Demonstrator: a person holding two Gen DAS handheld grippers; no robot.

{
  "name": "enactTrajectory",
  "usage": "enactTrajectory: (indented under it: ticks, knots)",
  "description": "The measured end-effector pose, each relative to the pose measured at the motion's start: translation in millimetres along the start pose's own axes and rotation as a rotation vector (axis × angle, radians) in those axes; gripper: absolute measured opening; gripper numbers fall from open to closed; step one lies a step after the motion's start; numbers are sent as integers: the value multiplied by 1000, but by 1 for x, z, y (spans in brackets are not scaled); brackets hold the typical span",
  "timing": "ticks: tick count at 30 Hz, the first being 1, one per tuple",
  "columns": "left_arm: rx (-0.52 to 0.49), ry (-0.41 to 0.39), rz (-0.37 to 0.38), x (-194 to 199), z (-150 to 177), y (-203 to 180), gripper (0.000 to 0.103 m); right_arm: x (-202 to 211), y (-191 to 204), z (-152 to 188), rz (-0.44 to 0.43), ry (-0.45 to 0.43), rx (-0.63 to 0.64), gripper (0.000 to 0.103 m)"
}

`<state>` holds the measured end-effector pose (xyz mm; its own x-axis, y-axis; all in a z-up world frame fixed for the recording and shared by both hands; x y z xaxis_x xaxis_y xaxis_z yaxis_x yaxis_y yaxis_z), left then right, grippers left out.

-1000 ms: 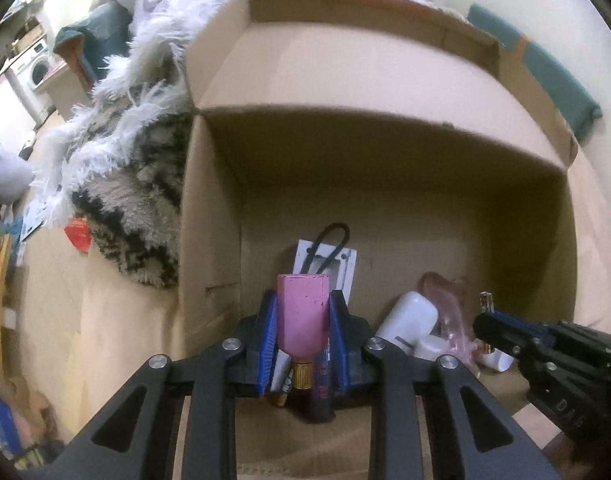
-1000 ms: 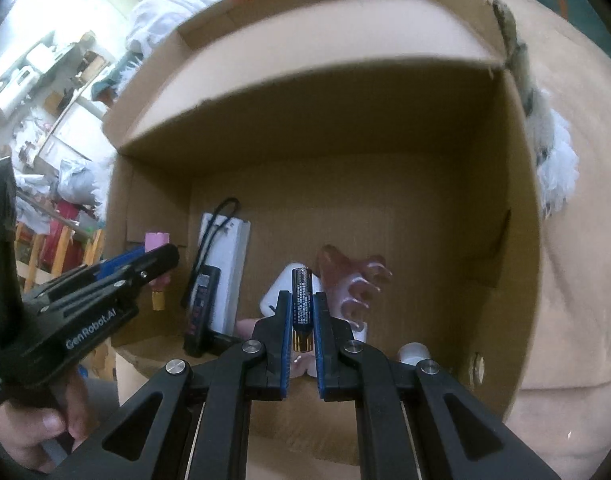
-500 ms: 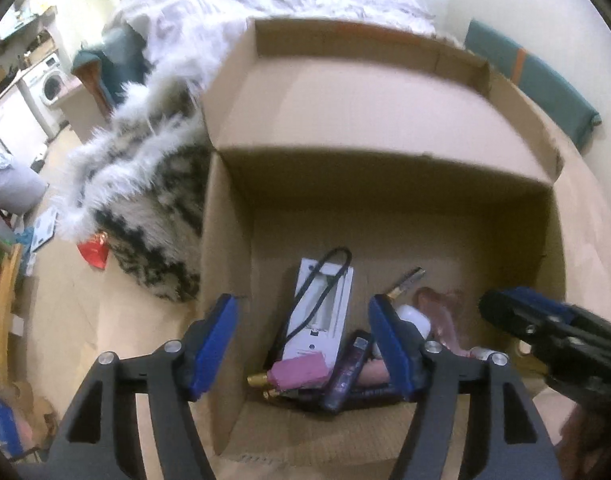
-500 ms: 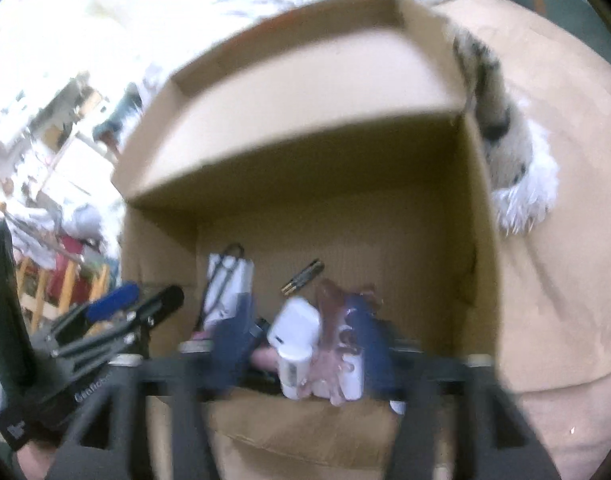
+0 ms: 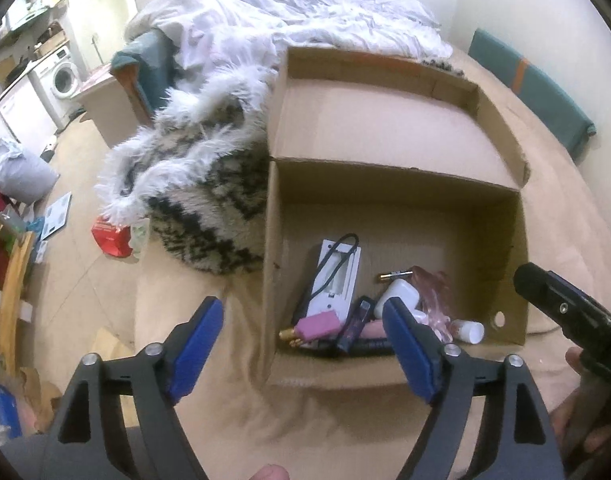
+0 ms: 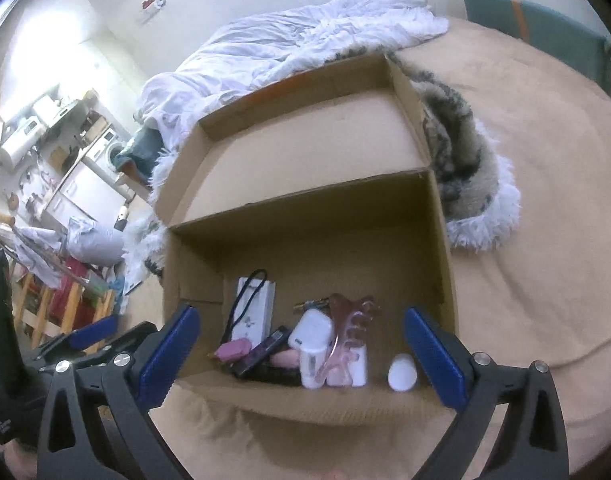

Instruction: Organize rigid objects

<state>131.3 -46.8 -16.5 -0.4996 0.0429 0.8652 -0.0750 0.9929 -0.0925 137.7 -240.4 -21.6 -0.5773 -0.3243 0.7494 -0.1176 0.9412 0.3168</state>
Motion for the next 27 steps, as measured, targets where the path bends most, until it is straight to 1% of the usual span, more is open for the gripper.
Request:
enactTrajectory:
  ticks: [1,3,6,8,11,15,17,19,22,23,27]
  knots:
    - [3,-8,4,6,2,2,85,6,4,1,2,0,8,103]
    - [10,-27,22,20,5,6,94,17,10,6,5,-5,30,103]
    - [14,-61,38,38,13,13,98,36,17,17,14,-19,65,103]
    - [16,-78,43,49,21,17,103,48,19,24,21,-33,76,103]
    - [11,-97,52,58,34,23,102,58,19,34,29,-49,74,103]
    - [-11,-165,59,63,50,26,103,63,18,48,49,-84,85,103]
    - [10,-183,56,60,57,32,103,61,19,56,56,-102,98,103]
    - [39,-172,57,53,58,39,102,57,19,65,73,-127,118,103]
    - [91,-150,80,44,55,49,102,44,18,69,110,-102,120,103]
    - [99,-156,79,43,53,50,102,41,18,68,101,-102,118,103]
    - [83,-162,35,38,51,49,103,35,15,65,93,-104,100,103]
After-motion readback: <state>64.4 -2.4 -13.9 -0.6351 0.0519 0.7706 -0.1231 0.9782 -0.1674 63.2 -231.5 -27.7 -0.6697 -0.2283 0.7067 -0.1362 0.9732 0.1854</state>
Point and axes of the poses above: each gripper's, at about its wrist camera, not at the fingertips, and x roughly against the way its jaws point, y to its left, z to its underside, the point moved 4 cm from there along -x, roughly the way its jaws point, and after that the axes turned 9 degrees about x, right-handed, at the moved point
